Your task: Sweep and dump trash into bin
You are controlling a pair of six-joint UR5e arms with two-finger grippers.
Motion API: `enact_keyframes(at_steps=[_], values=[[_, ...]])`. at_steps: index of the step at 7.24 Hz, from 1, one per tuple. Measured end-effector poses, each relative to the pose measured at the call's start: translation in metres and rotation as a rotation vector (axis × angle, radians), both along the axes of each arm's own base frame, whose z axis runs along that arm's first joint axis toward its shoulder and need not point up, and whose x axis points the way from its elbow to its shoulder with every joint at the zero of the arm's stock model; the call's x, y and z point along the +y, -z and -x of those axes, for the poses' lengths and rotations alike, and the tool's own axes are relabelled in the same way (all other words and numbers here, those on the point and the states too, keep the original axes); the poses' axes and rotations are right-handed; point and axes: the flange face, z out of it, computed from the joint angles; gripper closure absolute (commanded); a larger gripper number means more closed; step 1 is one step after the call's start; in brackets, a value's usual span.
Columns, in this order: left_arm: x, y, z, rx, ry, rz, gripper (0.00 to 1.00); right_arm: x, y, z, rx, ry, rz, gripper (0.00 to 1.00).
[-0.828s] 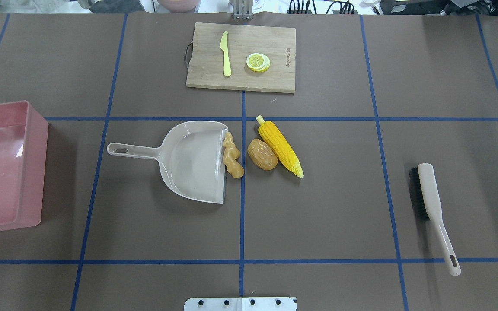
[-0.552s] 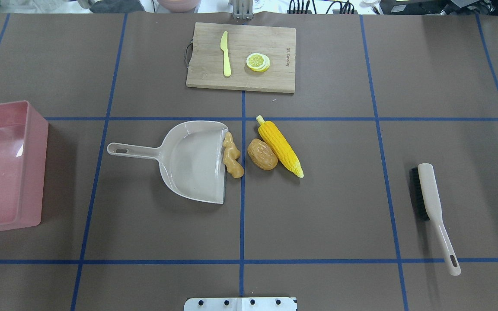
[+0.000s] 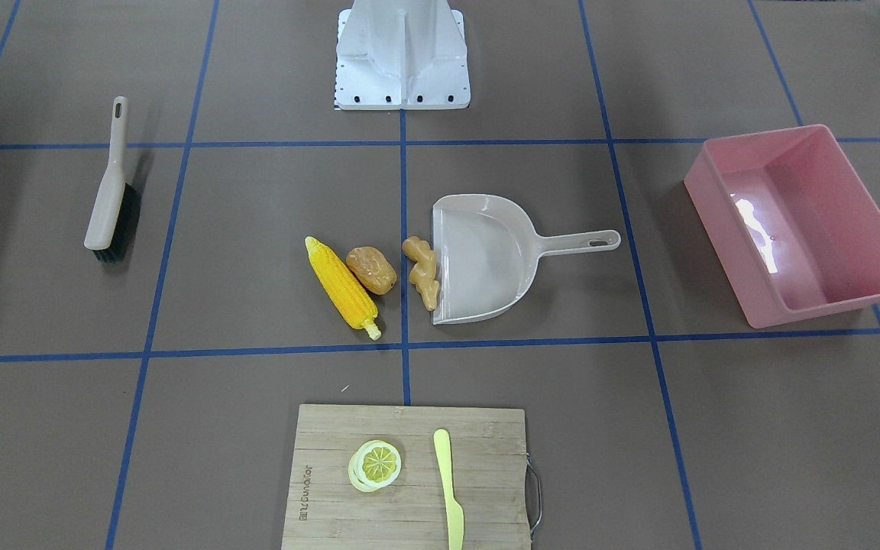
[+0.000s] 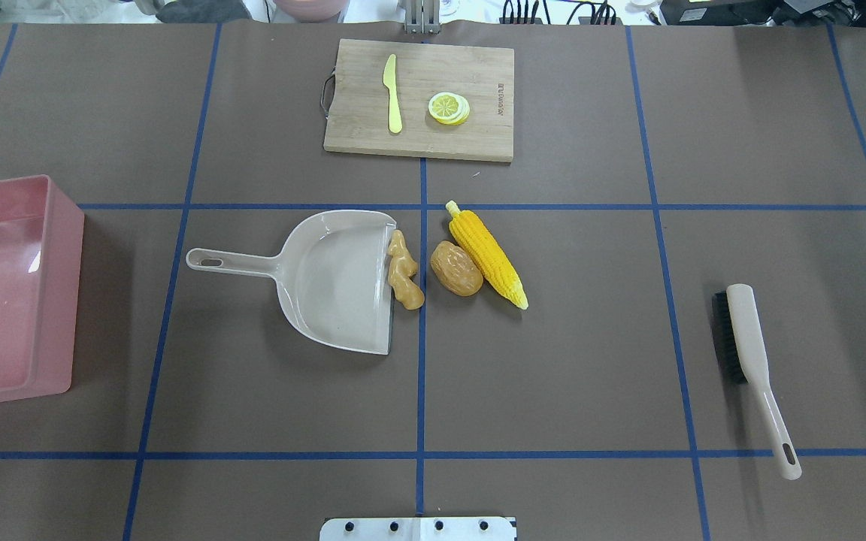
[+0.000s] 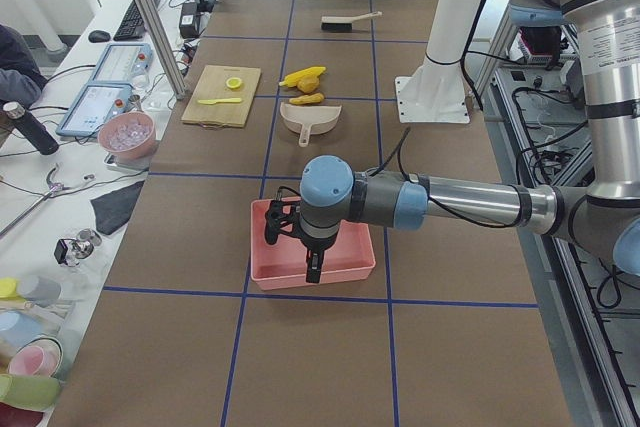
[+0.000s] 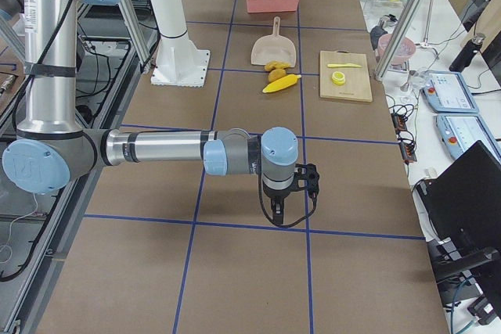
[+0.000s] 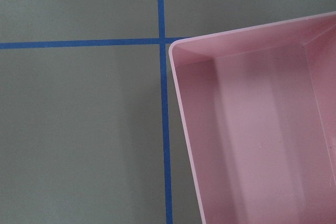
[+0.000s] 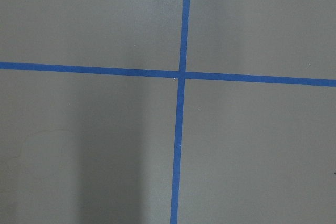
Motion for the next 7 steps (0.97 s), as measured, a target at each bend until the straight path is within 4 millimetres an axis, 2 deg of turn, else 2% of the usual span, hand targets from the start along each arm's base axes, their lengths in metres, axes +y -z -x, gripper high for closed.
enact_keyframes(at_steps=[7], values=[[-0.002, -0.003, -0.002, -0.006, -0.005, 0.000, 0.01, -0.007, 0.012, -0.005, 0.013, -0.013, -0.024, 0.00]])
